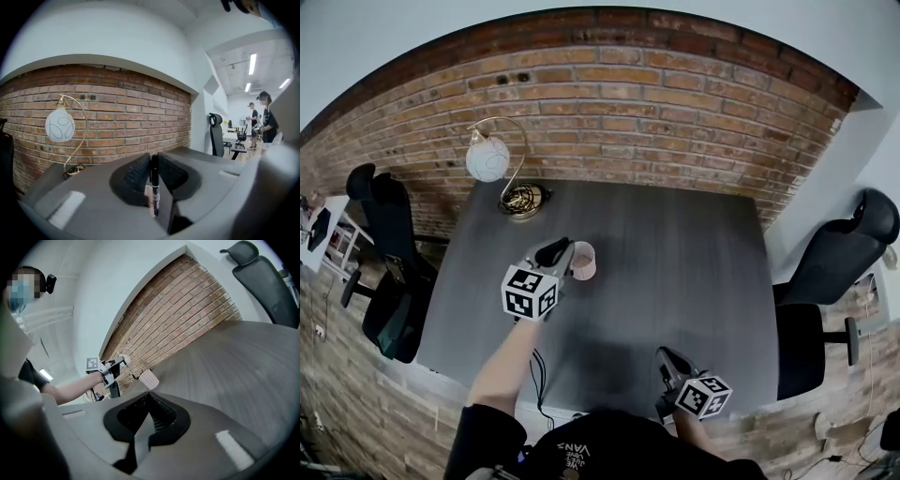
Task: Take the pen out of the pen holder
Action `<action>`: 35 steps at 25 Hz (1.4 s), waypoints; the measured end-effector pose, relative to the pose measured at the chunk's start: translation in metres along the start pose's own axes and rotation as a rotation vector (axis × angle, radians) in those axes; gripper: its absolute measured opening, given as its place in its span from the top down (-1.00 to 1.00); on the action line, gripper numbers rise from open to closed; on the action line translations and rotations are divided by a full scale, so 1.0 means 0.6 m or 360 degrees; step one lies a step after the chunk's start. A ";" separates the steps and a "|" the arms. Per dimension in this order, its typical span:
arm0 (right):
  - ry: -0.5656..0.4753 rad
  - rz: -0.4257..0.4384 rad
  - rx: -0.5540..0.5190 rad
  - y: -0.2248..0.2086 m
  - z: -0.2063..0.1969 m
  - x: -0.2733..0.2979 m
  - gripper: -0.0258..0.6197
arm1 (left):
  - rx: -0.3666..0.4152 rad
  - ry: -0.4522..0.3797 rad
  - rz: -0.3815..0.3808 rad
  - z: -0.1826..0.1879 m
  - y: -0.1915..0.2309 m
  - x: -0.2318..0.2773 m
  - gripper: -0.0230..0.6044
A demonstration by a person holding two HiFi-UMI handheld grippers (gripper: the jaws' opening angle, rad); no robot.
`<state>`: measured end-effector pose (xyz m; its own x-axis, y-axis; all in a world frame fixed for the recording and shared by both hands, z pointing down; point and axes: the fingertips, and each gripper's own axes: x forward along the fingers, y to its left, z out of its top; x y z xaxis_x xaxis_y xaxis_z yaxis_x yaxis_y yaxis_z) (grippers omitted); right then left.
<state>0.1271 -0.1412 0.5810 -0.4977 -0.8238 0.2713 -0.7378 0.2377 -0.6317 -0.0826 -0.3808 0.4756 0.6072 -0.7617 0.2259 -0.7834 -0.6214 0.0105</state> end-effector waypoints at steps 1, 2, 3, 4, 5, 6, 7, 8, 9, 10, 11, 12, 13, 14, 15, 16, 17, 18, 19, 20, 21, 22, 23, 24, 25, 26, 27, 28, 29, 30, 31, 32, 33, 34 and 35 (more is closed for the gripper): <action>0.0002 0.0005 -0.0004 0.007 -0.003 -0.001 0.92 | -0.0013 -0.0008 -0.0004 0.000 -0.002 -0.009 0.59; 0.0003 0.0009 -0.0007 0.014 -0.006 -0.001 0.92 | -0.0031 -0.0014 -0.0010 -0.001 -0.003 -0.019 0.59; 0.0004 0.0012 -0.0010 0.020 -0.009 -0.002 0.92 | -0.0051 -0.0020 -0.0016 -0.003 -0.005 -0.028 0.59; 0.0006 0.0014 -0.0012 0.025 -0.012 -0.003 0.92 | -0.0066 -0.0025 -0.0022 -0.006 -0.008 -0.038 0.59; 0.0009 0.0017 -0.0016 0.030 -0.016 -0.004 0.92 | -0.0074 -0.0027 -0.0026 -0.009 -0.011 -0.047 0.59; 0.0011 0.0021 -0.0020 0.034 -0.019 -0.005 0.92 | -0.0076 -0.0027 -0.0029 -0.012 -0.013 -0.057 0.59; 0.0013 0.0024 -0.0026 0.040 -0.023 -0.005 0.92 | -0.0079 -0.0028 -0.0032 -0.016 -0.016 -0.067 0.59; 0.0014 0.0027 -0.0031 0.045 -0.026 -0.006 0.92 | -0.0083 -0.0029 -0.0035 -0.020 -0.017 -0.077 0.59; 0.0014 0.0030 -0.0034 0.051 -0.030 -0.006 0.92 | -0.0090 -0.0031 -0.0037 -0.024 -0.019 -0.087 0.59; 0.0015 0.0033 -0.0036 0.057 -0.034 -0.007 0.92 | -0.0100 -0.0034 -0.0039 -0.029 -0.021 -0.097 0.59; 0.0016 0.0035 -0.0037 0.063 -0.039 -0.007 0.92 | -0.0110 -0.0037 -0.0040 -0.034 -0.022 -0.107 0.59; 0.0018 0.0037 -0.0038 0.069 -0.044 -0.008 0.92 | -0.0119 -0.0039 -0.0041 -0.039 -0.025 -0.117 0.59; 0.0020 0.0039 -0.0040 0.075 -0.049 -0.009 0.92 | -0.0126 -0.0038 -0.0042 -0.045 -0.027 -0.127 0.59; 0.0022 0.0041 -0.0042 0.081 -0.055 -0.011 0.92 | -0.0129 -0.0036 -0.0043 -0.052 -0.030 -0.136 0.59; 0.0024 0.0043 -0.0044 0.087 -0.060 -0.012 0.92 | -0.0132 -0.0034 -0.0045 -0.058 -0.034 -0.146 0.59; 0.0027 0.0045 -0.0046 0.093 -0.066 -0.013 0.92 | -0.0137 -0.0032 -0.0049 -0.064 -0.037 -0.157 0.59; 0.0032 0.0048 -0.0048 0.100 -0.071 -0.013 0.92 | -0.0147 -0.0031 -0.0052 -0.071 -0.040 -0.169 0.59; 0.0037 0.0051 -0.0049 0.107 -0.077 -0.013 0.92 | -0.0160 -0.0028 -0.0055 -0.079 -0.043 -0.181 0.59; 0.0042 0.0055 -0.0050 0.114 -0.084 -0.013 0.92 | -0.0172 -0.0023 -0.0055 -0.087 -0.045 -0.195 0.59; 0.0046 0.0059 -0.0050 0.121 -0.090 -0.013 0.92 | -0.0185 -0.0018 -0.0055 -0.096 -0.048 -0.208 0.59; 0.0049 0.0063 -0.0050 0.128 -0.096 -0.014 0.92 | -0.0198 -0.0014 -0.0054 -0.104 -0.051 -0.221 0.59; 0.0052 0.0067 -0.0051 0.134 -0.102 -0.015 0.92 | -0.0210 -0.0012 -0.0053 -0.112 -0.054 -0.234 0.59; 0.0054 0.0072 -0.0052 0.141 -0.108 -0.015 0.92 | -0.0222 -0.0012 -0.0052 -0.118 -0.057 -0.246 0.59; 0.0058 0.0078 -0.0054 0.148 -0.113 -0.016 0.92 | -0.0235 -0.0011 -0.0051 -0.125 -0.060 -0.259 0.59; 0.0062 0.0083 -0.0057 0.155 -0.119 -0.016 0.92 | -0.0248 -0.0010 -0.0050 -0.132 -0.062 -0.271 0.59; 0.0066 0.0087 -0.0059 0.162 -0.126 -0.016 0.92 | -0.0261 -0.0009 -0.0049 -0.139 -0.065 -0.283 0.59; 0.0070 0.0092 -0.0061 0.169 -0.132 -0.016 0.92 | -0.0275 -0.0006 -0.0047 -0.146 -0.067 -0.295 0.59; 0.0075 0.0096 -0.0062 0.176 -0.138 -0.017 0.92 | -0.0291 -0.0003 -0.0045 -0.154 -0.069 -0.307 0.59; 0.0079 0.0100 -0.0063 0.182 -0.144 -0.017 0.92 | -0.0308 0.0000 -0.0042 -0.161 -0.070 -0.318 0.59; 0.0083 0.0103 -0.0065 0.187 -0.150 -0.018 0.92 | -0.0325 0.0004 -0.0039 -0.169 -0.072 -0.329 0.59; 0.0087 0.0106 -0.0068 0.193 -0.156 -0.019 0.92 | -0.0341 0.0008 -0.0035 -0.176 -0.074 -0.340 0.59; 0.0091 0.0110 -0.0072 0.198 -0.161 -0.021 0.92 | -0.0356 0.0010 -0.0030 -0.183 -0.077 -0.352 0.59; 0.0093 0.0113 -0.0076 0.204 -0.167 -0.022 0.92 | -0.0369 0.0011 -0.0023 -0.190 -0.079 -0.364 0.59; 0.0094 0.0116 -0.0081 0.210 -0.172 -0.023 0.92 | -0.0382 0.0012 -0.0017 -0.197 -0.080 -0.377 0.59; 0.0094 0.0118 -0.0086 0.215 -0.178 -0.024 0.92 | -0.0392 0.0012 -0.0011 -0.204 -0.082 -0.389 0.59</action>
<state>-0.0098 -0.0436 0.5729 -0.5768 -0.7715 0.2683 -0.7205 0.3258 -0.6121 -0.2021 -0.1498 0.5416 0.6122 -0.7558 0.2325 -0.7886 -0.5622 0.2492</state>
